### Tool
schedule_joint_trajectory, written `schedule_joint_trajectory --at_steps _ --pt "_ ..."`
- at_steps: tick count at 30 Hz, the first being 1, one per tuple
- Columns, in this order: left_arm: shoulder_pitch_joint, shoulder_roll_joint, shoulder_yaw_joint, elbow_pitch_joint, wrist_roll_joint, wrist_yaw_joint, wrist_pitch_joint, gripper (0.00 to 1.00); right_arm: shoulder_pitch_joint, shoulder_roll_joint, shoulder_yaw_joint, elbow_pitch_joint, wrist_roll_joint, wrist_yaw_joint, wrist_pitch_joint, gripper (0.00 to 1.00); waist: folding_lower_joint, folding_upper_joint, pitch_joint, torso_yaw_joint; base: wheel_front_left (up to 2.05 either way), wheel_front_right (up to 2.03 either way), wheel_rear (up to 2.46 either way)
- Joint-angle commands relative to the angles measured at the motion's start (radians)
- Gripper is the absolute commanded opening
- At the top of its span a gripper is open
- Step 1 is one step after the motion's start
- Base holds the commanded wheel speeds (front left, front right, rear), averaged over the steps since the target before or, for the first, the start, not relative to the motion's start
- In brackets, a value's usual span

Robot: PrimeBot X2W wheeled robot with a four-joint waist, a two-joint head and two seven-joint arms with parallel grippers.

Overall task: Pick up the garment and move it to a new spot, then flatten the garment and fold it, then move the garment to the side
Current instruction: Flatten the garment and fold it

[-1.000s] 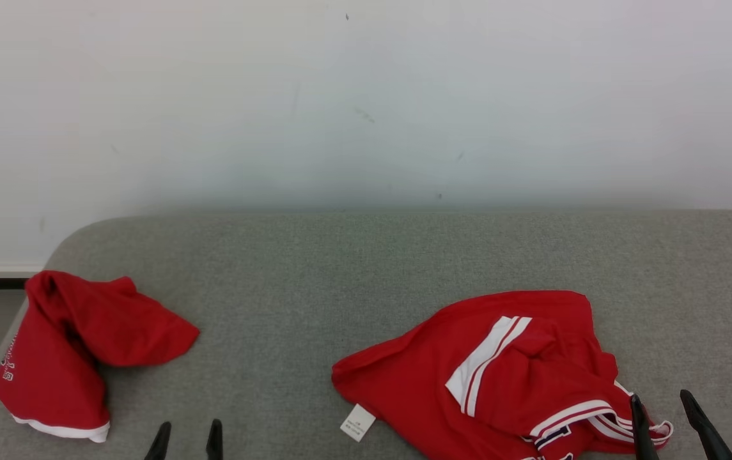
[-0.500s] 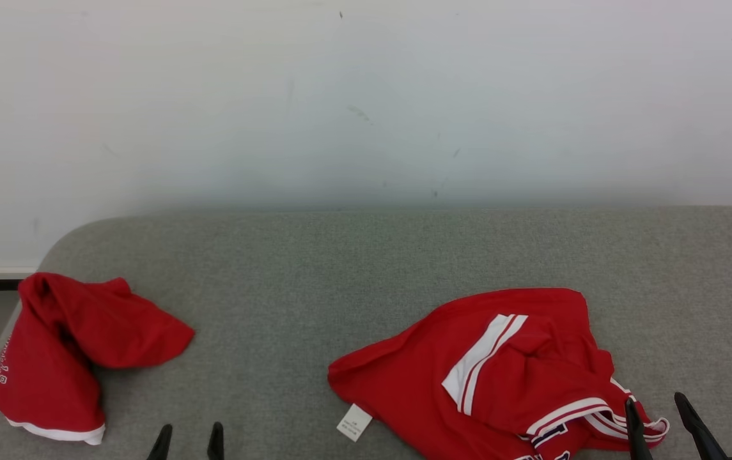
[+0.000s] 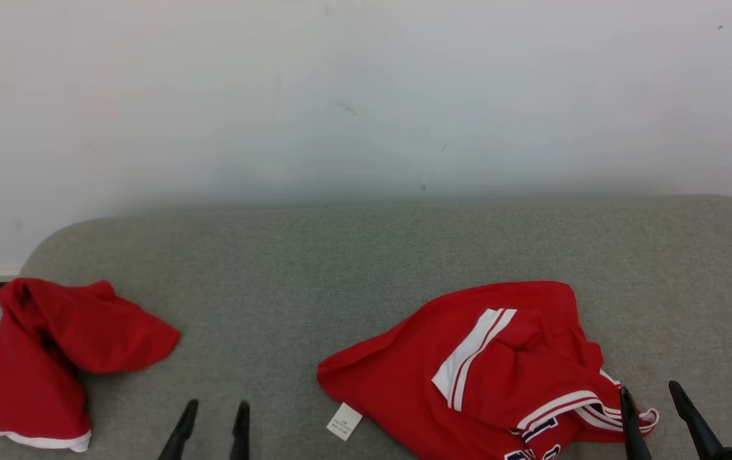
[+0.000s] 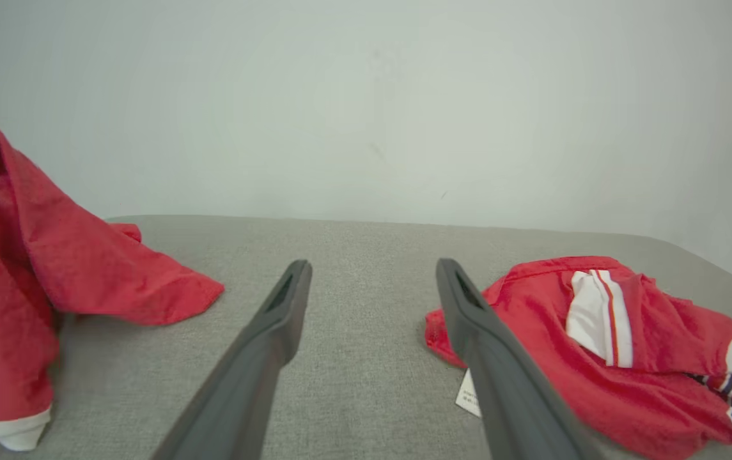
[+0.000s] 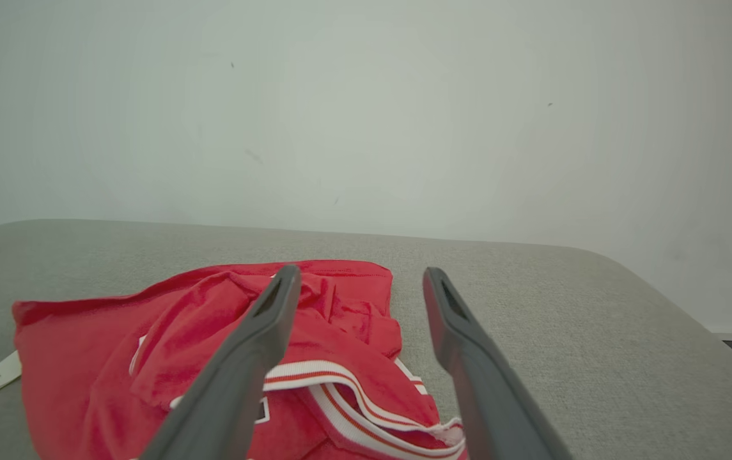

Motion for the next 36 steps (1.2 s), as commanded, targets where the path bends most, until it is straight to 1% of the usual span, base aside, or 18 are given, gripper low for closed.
schedule_joint_trajectory --at_steps 1,7,13,19,23,25,29,32,35,36 --pt "-0.036 -0.003 -0.014 -0.006 0.013 -0.012 -0.001 1.00 -0.010 -0.006 0.001 -0.008 0.002 -0.002 0.001 1.00 0.0000 0.0000 0.006 -0.013 0.00 0.00 0.00" --pt "-0.179 -0.005 -0.101 0.046 -0.001 -0.052 0.001 1.00 -0.030 -0.007 0.007 -0.027 0.002 -0.002 0.001 1.00 0.0000 0.0000 0.029 -0.059 0.00 0.00 0.00" --pt "-0.358 -0.011 -0.237 0.183 -0.023 -0.071 0.057 1.00 -0.059 -0.002 0.023 -0.035 0.005 -0.002 0.001 1.00 0.0000 0.0000 0.067 -0.126 0.00 0.00 0.00" --pt "-0.510 -0.018 -0.336 0.329 -0.122 -0.074 0.100 1.00 -0.093 0.007 0.031 -0.038 0.011 -0.002 0.001 1.00 0.0000 0.0000 0.122 -0.202 0.00 0.00 0.00" --pt "-0.596 -0.019 -0.402 0.436 -0.148 -0.075 0.110 1.00 -0.112 0.016 0.031 -0.041 0.013 -0.002 0.001 1.00 0.0000 0.0000 0.161 -0.249 0.00 0.00 0.00" --pt "-0.627 -0.019 -0.427 0.486 -0.181 -0.075 0.118 1.00 -0.123 0.020 0.028 -0.042 0.014 -0.002 0.001 1.00 0.0000 0.0000 0.175 -0.267 0.00 0.00 0.00" --pt "-0.678 -0.019 -0.484 0.565 -0.236 -0.075 0.130 1.00 -0.129 0.026 0.028 -0.042 0.018 -0.002 0.001 1.00 0.0000 0.0000 0.197 -0.295 0.00 0.00 0.00" --pt "-0.703 -0.019 -0.512 0.612 -0.282 -0.075 0.135 1.00 -0.136 0.032 0.026 -0.042 0.019 -0.002 0.001 1.00 0.0000 0.0000 0.208 -0.306 0.00 0.00 0.00" --pt "-0.718 -0.019 -0.530 0.650 -0.299 -0.075 0.140 1.00 -0.141 0.034 0.026 -0.041 0.018 -0.002 0.001 1.00 0.0000 0.0000 0.211 -0.310 0.00 0.00 0.00" --pt "-0.723 -0.020 -0.540 0.666 -0.309 -0.075 0.145 0.55 -0.142 0.035 0.025 -0.040 0.018 -0.002 0.001 1.00 0.0000 0.0000 0.212 -0.312 0.00 0.00 0.00"
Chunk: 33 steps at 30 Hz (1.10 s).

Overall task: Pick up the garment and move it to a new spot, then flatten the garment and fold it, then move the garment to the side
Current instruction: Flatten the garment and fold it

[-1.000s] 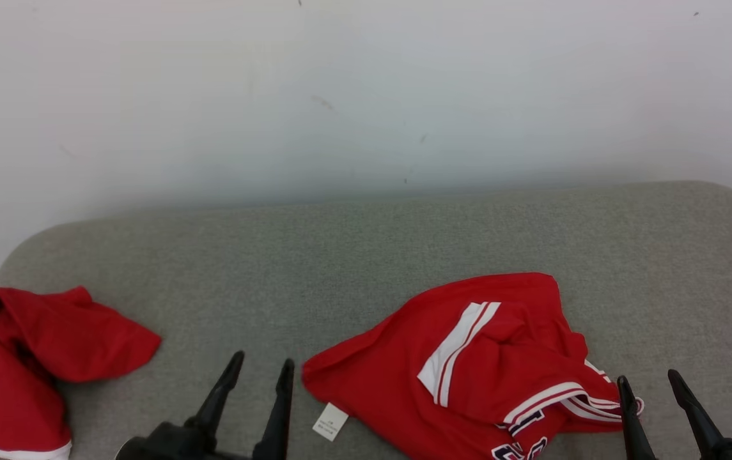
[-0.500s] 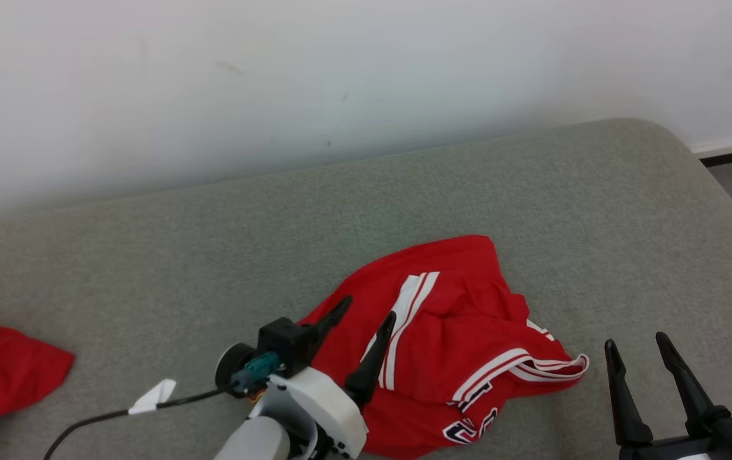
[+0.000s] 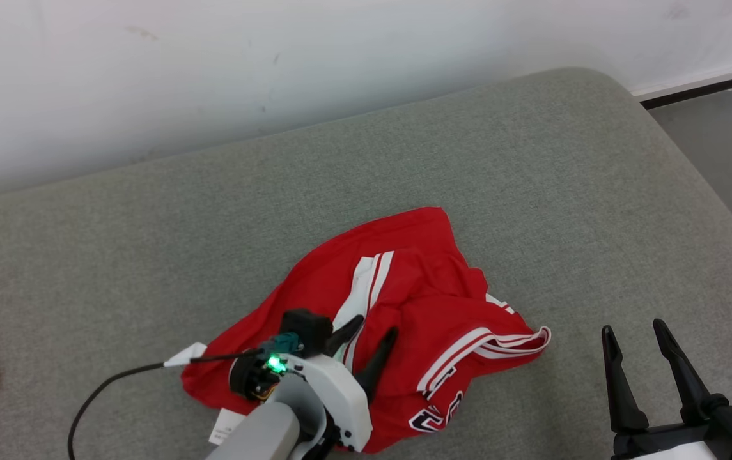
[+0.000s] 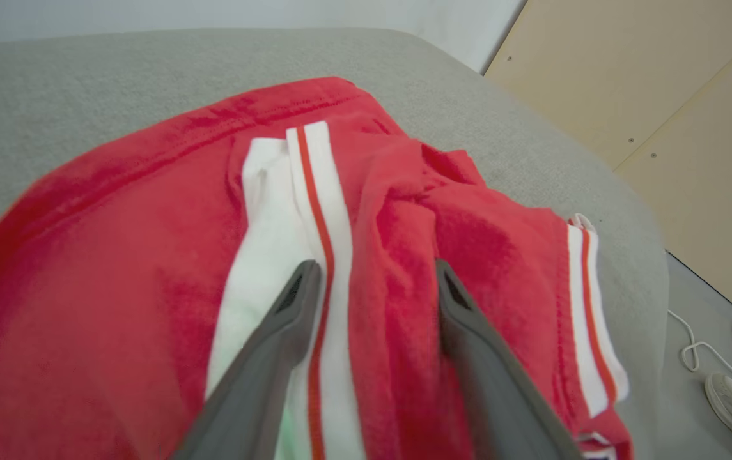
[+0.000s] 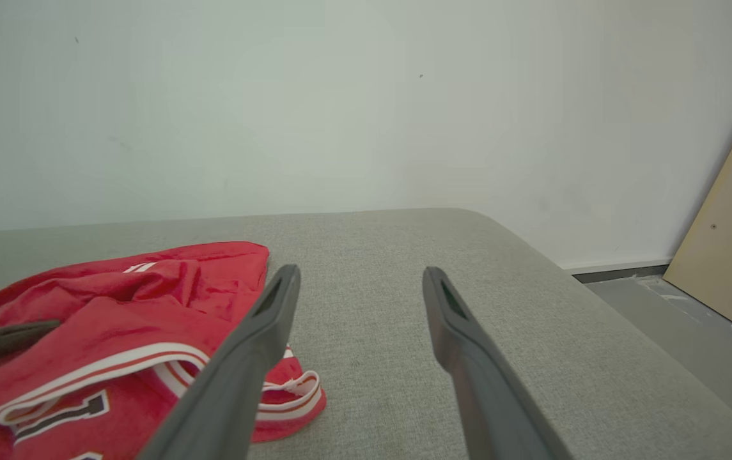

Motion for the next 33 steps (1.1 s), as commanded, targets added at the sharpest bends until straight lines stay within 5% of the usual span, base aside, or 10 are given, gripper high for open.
schedule_joint_trajectory --at_steps 1,2,11,21,28,33 --pt "-0.015 0.005 -0.005 0.013 -0.023 -0.001 0.000 0.15 -0.015 0.002 -0.004 -0.002 0.007 -0.002 0.001 1.00 -0.0001 -0.0001 0.001 -0.002 0.00 0.00 0.00" --pt "-0.023 0.005 -0.001 0.023 -0.040 -0.001 -0.009 0.00 -0.016 0.003 -0.005 -0.001 0.007 -0.002 0.001 1.00 -0.0001 -0.0001 0.002 -0.002 0.00 0.00 0.00" --pt "-0.157 0.023 0.077 0.041 -0.096 0.043 -0.103 0.00 0.002 0.004 -0.010 0.005 -0.006 -0.002 0.001 1.00 -0.0001 -0.0001 -0.027 0.026 0.00 0.00 0.00" --pt "-0.280 0.081 0.140 -0.006 -0.110 0.081 -0.086 0.00 0.020 -0.014 0.001 0.012 -0.010 -0.002 0.001 1.00 -0.0001 -0.0001 -0.070 0.057 0.00 0.00 0.00" --pt "-0.362 0.106 0.170 -0.039 -0.089 0.156 -0.082 0.00 0.032 -0.029 0.016 0.019 -0.008 -0.002 0.001 1.00 -0.0001 -0.0001 -0.103 0.075 0.00 0.00 0.00" --pt "-0.427 0.073 0.179 -0.061 -0.075 0.209 -0.095 0.00 0.037 -0.033 0.025 0.022 -0.008 -0.002 0.001 1.00 -0.0001 -0.0001 -0.114 0.081 0.00 0.00 0.00"
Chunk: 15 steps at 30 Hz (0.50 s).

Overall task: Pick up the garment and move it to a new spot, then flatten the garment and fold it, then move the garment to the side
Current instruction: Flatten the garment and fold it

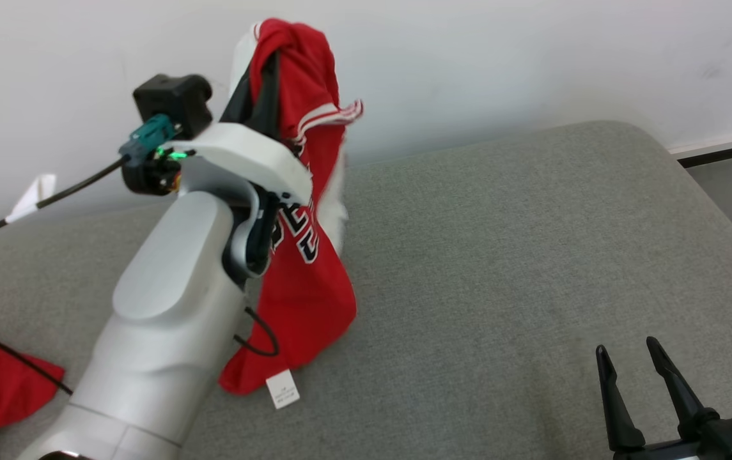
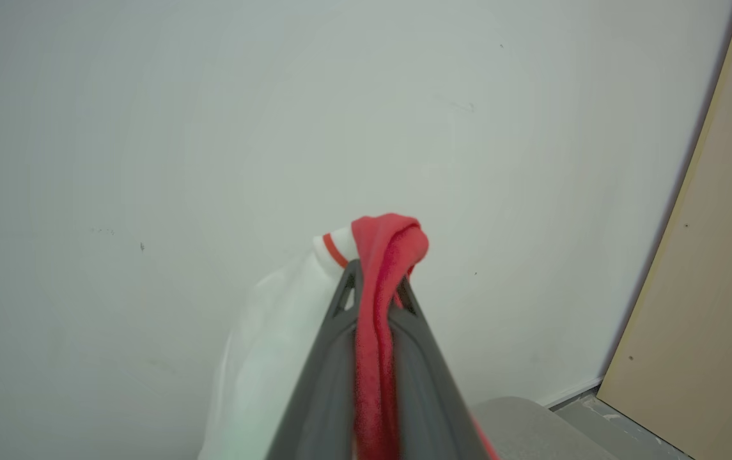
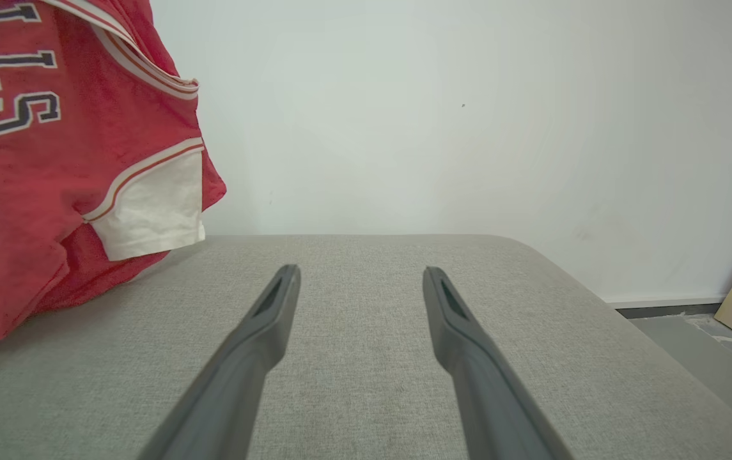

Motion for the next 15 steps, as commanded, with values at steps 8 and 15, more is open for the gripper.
schedule_joint_trajectory --at_steps 8,15 --pt "-0.088 -0.033 -0.019 -0.033 0.016 0.004 -0.007 0.00 0.014 -0.010 0.015 0.009 0.004 -0.002 0.001 1.00 0.0000 -0.0001 -0.016 -0.012 0.00 0.00 0.00" --pt "-0.060 -0.027 -0.028 -0.131 -0.017 -0.017 0.035 0.00 0.041 -0.013 -0.014 0.000 0.005 -0.002 0.001 1.00 0.0000 -0.0001 -0.030 0.009 0.00 0.00 0.00"
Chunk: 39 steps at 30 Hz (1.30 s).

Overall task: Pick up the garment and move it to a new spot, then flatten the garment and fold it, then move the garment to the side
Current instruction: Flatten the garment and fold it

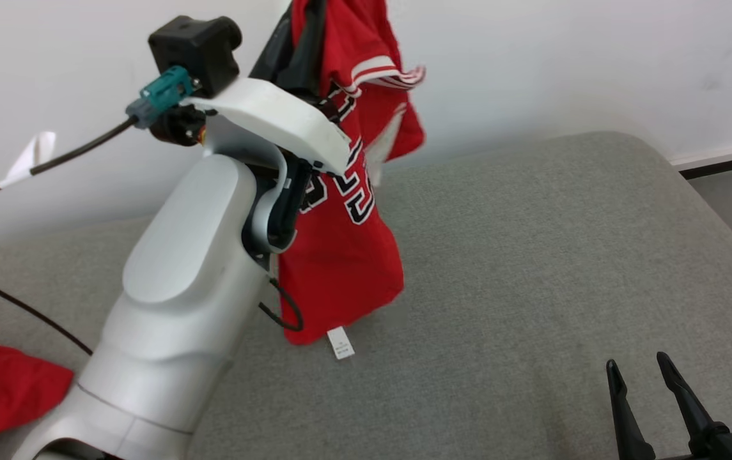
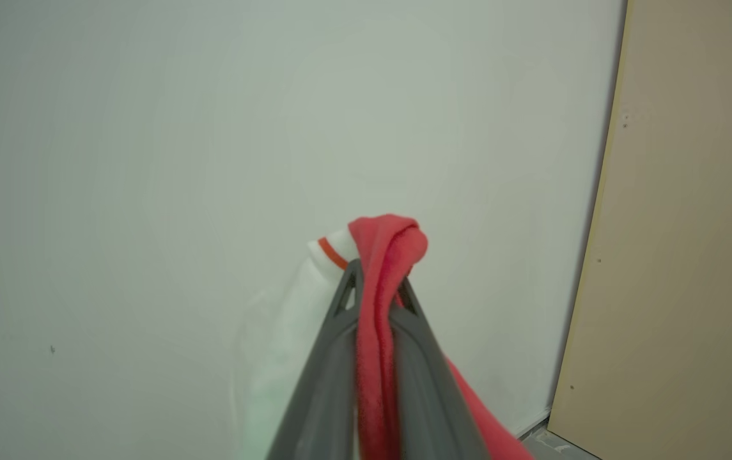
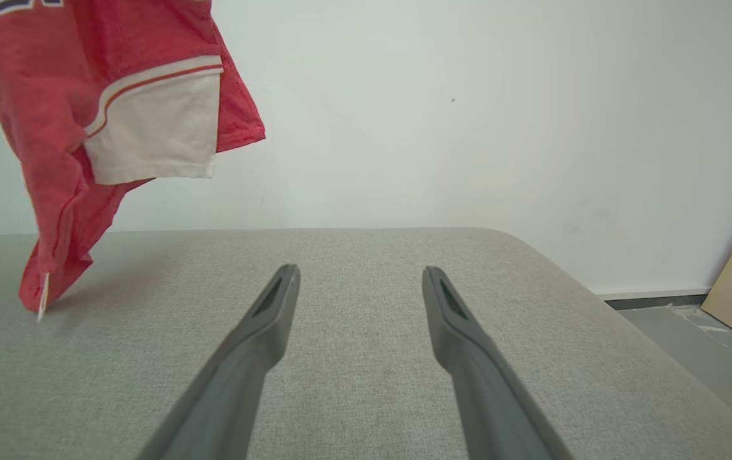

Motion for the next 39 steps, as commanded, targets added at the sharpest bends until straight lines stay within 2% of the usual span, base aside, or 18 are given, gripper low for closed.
schedule_joint_trajectory --at_steps 1,8,15,20,24,27,35,39 --pt "0.026 0.002 -0.005 -0.036 -0.014 -0.009 0.015 0.00 0.012 -0.006 -0.006 -0.003 0.002 -0.002 0.001 1.00 0.0000 0.0000 -0.003 0.014 0.00 0.00 0.00" --pt "0.094 0.018 -0.047 -0.254 -0.051 -0.032 0.113 0.00 0.011 -0.001 -0.009 -0.005 -0.004 -0.002 0.001 1.00 0.0000 0.0000 -0.007 0.058 0.00 0.00 0.00" --pt "0.139 0.058 -0.058 -0.485 -0.078 0.001 0.232 0.00 0.012 0.005 -0.001 -0.008 -0.002 -0.002 0.001 1.00 0.0000 0.0000 0.003 0.080 0.00 0.00 0.00" --pt "0.157 0.089 -0.053 -0.543 -0.110 0.020 0.310 0.00 -0.001 0.011 0.006 -0.010 0.003 -0.002 0.001 1.00 0.0000 0.0000 0.024 0.073 0.00 0.00 0.00" --pt "0.186 0.085 -0.072 -0.483 -0.147 0.006 0.362 0.00 -0.020 0.018 0.017 -0.008 0.009 -0.002 0.001 1.00 0.0000 0.0000 0.055 0.048 0.00 0.00 0.00" --pt "0.191 0.081 -0.089 -0.377 -0.146 -0.007 0.356 0.00 -0.041 0.024 0.033 -0.003 0.015 -0.002 0.001 1.00 0.0000 0.0000 0.085 0.016 0.00 0.00 0.00" --pt "0.095 0.026 -0.126 -0.047 -0.083 -0.037 0.247 0.00 -0.088 0.041 0.073 0.008 0.033 -0.002 0.001 1.00 0.0000 0.0000 0.184 -0.094 0.00 0.00 0.00" --pt "0.010 0.031 -0.125 0.094 -0.031 -0.033 0.173 0.00 -0.104 0.045 0.081 0.014 0.040 -0.002 0.001 1.00 0.0000 0.0000 0.234 -0.143 0.00 0.00 0.00"
